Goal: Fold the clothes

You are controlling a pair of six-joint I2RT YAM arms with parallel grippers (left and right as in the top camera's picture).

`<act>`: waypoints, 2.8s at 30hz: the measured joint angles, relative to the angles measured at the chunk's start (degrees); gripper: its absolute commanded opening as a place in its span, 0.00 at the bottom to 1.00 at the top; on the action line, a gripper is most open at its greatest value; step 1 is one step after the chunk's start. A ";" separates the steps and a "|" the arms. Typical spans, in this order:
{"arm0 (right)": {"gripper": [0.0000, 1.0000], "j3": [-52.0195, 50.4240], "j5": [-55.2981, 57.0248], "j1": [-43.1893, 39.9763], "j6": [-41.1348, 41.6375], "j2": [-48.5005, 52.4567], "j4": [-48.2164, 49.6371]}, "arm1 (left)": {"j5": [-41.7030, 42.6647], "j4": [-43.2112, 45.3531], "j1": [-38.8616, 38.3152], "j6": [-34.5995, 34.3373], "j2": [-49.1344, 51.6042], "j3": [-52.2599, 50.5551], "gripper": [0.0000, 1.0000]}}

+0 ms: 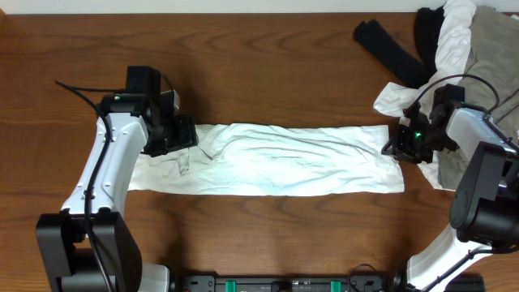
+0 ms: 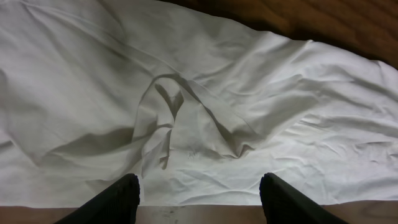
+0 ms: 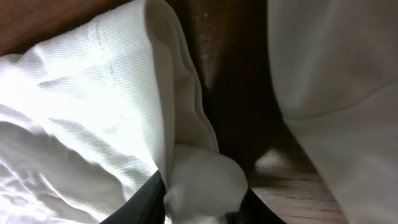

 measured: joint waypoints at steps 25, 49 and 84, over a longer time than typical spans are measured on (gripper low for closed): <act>0.01 2.56 2.10 0.81 1.73 -1.16 -7.08 | 0.00 -0.59 0.00 0.00 0.00 0.00 0.65; 0.01 18.60 16.31 8.48 10.64 -7.89 -27.12 | -0.04 -1.92 3.13 0.00 -5.27 0.00 0.69; 0.14 18.62 15.47 46.90 35.26 -4.22 -8.76 | -0.02 -3.67 3.13 0.00 -5.27 0.00 0.70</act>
